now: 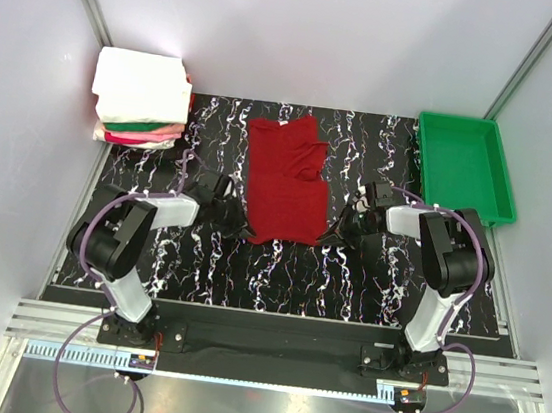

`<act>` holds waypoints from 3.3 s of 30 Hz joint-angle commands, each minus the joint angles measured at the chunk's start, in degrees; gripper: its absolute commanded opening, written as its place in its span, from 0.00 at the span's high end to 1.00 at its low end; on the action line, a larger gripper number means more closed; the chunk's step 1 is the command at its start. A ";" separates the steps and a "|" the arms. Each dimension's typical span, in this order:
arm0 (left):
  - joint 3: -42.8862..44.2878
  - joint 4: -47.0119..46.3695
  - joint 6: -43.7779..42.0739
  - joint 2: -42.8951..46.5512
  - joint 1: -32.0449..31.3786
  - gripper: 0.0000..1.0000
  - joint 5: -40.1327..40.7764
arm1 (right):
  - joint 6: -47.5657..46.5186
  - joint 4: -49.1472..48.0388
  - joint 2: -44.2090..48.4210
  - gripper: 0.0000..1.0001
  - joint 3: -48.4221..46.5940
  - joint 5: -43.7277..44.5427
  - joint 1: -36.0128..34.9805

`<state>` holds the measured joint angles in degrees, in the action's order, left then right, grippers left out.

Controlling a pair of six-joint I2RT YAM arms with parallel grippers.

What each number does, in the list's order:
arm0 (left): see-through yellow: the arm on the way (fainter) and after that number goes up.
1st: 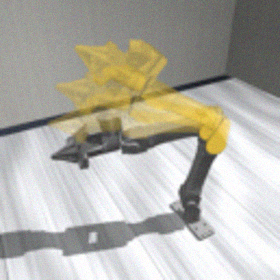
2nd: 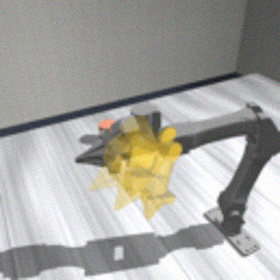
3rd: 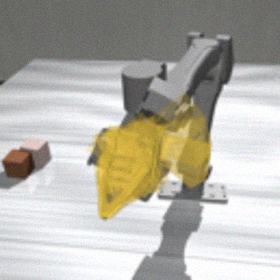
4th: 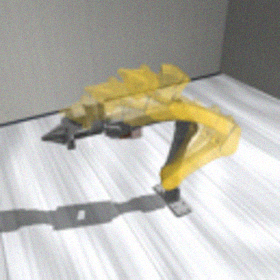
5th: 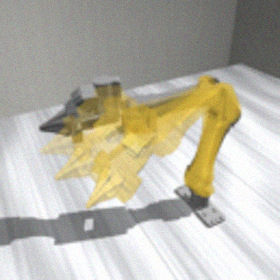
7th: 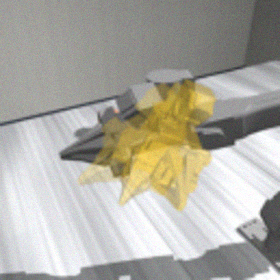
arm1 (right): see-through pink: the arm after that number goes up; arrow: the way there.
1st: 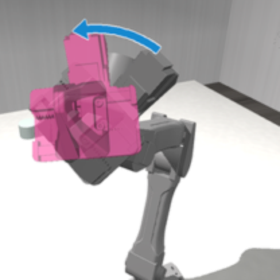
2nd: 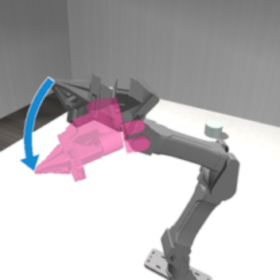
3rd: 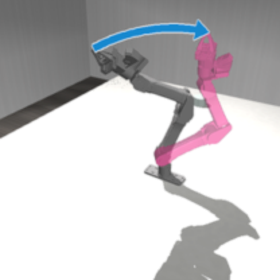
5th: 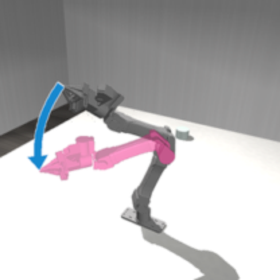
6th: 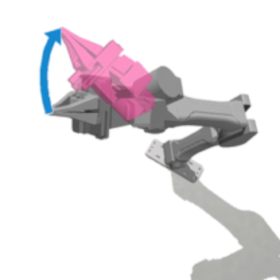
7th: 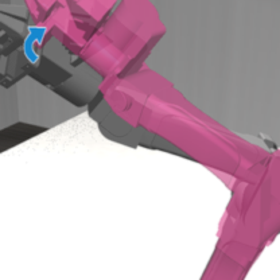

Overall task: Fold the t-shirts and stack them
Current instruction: Fold the tshirt

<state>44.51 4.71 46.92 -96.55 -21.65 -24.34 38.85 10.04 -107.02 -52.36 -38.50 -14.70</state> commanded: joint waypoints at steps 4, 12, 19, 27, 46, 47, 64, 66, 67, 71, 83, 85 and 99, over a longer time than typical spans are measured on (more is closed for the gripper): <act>0.58 -0.23 -0.77 0.66 -4.27 1.00 1.39 | -1.49 1.11 2.60 1.00 1.73 3.16 -0.60; -4.95 6.96 -1.04 13.66 -8.40 1.00 4.91 | -2.03 7.53 18.23 1.00 10.24 5.45 -0.68; -9.79 13.30 6.06 28.41 -18.31 1.00 8.86 | 1.83 18.40 37.39 1.00 15.44 8.00 -4.10; -6.72 30.61 13.99 45.56 -27.39 1.00 15.72 | 7.55 35.21 61.04 1.00 12.21 13.00 -8.50; 13.66 39.41 -1.55 33.98 -10.80 1.00 11.60 | -2.99 36.19 36.91 1.00 -13.20 23.65 -7.89; 14.28 38.98 -2.09 33.10 -10.00 1.00 10.38 | -3.34 36.01 35.84 1.00 -14.60 23.56 -7.80; 35.44 35.19 -14.21 -2.20 7.32 1.00 -4.39 | -9.85 32.68 -3.93 1.00 -42.28 17.24 -0.60; 43.41 36.59 -16.05 -12.10 8.37 1.00 -4.49 | -10.28 33.28 -10.10 1.00 -49.30 16.35 -0.24; 45.82 36.51 -16.59 -15.56 8.73 1.00 -6.14 | -10.46 34.07 -16.66 1.00 -52.29 15.83 0.02; 58.48 38.35 -17.82 -31.39 9.96 1.00 -10.53 | -10.29 41.10 -30.77 1.00 -70.99 15.99 1.07; 72.45 38.87 -15.27 -42.93 15.32 0.62 -15.21 | -7.12 39.08 -37.38 0.51 -76.39 15.21 4.68; 80.62 44.21 -17.03 -43.02 15.67 0.48 -14.17 | -7.47 41.10 -36.34 0.46 -79.20 15.73 5.38; 37.26 24.87 -14.93 -5.41 10.67 0.01 -11.25 | -1.86 17.84 -0.48 0.43 -33.80 6.53 -1.81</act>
<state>89.03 40.40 29.93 -107.04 -8.93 -36.60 33.95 39.57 -112.27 -93.41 -24.91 -12.10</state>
